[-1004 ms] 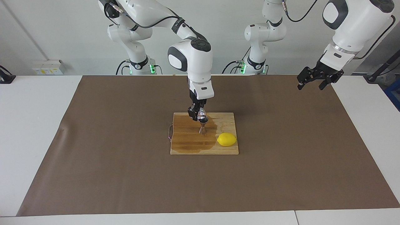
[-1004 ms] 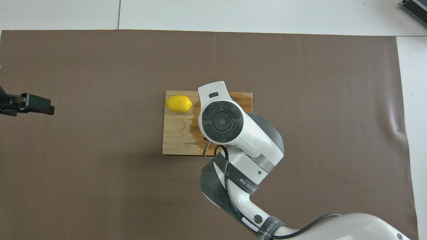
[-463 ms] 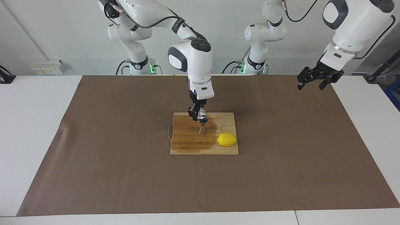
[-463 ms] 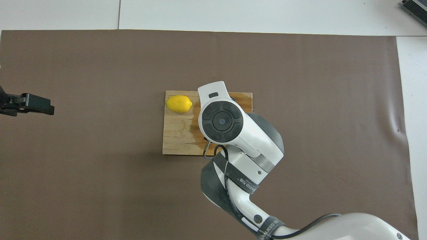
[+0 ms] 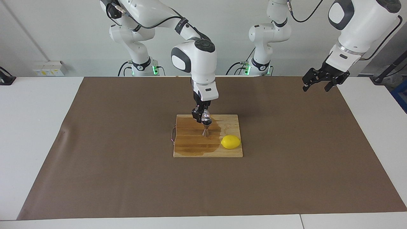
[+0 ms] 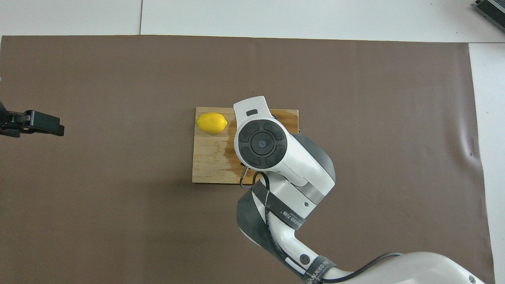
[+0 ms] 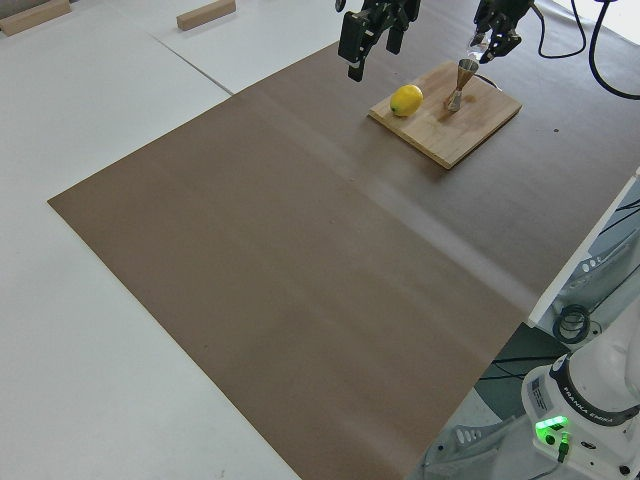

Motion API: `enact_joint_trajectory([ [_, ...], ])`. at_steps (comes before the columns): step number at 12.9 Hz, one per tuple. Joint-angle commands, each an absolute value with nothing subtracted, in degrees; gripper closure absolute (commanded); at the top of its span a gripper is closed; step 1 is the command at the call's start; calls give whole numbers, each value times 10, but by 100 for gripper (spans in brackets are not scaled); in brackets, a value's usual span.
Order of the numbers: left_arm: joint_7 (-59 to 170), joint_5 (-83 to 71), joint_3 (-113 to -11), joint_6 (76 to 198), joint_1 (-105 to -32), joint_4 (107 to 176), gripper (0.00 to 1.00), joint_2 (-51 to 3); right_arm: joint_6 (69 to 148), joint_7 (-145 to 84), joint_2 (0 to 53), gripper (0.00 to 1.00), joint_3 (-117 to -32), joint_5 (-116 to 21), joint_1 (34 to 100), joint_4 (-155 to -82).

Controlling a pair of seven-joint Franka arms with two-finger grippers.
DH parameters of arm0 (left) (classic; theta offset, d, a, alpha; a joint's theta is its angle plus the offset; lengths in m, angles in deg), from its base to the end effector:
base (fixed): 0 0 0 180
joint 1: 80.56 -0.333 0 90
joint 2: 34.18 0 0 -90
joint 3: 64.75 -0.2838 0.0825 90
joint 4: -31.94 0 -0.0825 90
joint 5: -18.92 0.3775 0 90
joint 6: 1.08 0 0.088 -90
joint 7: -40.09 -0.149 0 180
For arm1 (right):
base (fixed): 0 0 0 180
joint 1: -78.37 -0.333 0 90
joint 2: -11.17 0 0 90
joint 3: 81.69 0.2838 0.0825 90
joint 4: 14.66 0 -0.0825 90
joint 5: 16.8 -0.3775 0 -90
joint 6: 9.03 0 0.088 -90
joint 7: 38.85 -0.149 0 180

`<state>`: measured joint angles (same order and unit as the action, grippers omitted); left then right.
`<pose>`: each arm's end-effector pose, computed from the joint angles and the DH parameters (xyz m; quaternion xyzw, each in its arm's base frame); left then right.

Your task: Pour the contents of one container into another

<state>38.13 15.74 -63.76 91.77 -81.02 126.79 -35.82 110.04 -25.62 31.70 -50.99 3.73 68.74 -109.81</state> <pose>0.5428 -0.0131 0.5309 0.9994 -0.0202 -0.0028 0.0275 0.5311 0.3778 0.3664 0.8607 0.5006 0.0732 0.0564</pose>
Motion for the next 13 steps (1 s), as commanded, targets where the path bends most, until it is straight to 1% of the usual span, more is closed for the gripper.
enact_joint_trajectory([
  [1, 382, 153, -637, 920, -814, 1282, 0, -370, 1094, -252, 315, 85, -496, 36, 700, -1087],
  [3, 382, 153, -637, 920, -814, 1282, 0, -370, 1105, -234, 295, 84, -497, -4, 705, -1091],
  [5, 382, 153, -637, 920, -814, 1282, 0, -370, 1122, -175, 264, 83, -509, -81, 723, -1094],
  [7, 382, 153, -637, 920, -814, 1282, 0, -370, 1123, -88, 231, 82, -561, -165, 725, -1100],
  [9, 382, 153, -637, 920, -814, 1282, 0, -370, 1123, 37, 194, 82, -632, -269, 725, -1124],
  [11, 382, 153, -637, 920, -814, 1282, 0, -370, 1119, 158, 173, 82, -699, -346, 725, -1148],
  [13, 382, 153, -637, 920, -814, 1282, 0, -370, 1113, 270, 164, 82, -761, -402, 726, -1168],
])
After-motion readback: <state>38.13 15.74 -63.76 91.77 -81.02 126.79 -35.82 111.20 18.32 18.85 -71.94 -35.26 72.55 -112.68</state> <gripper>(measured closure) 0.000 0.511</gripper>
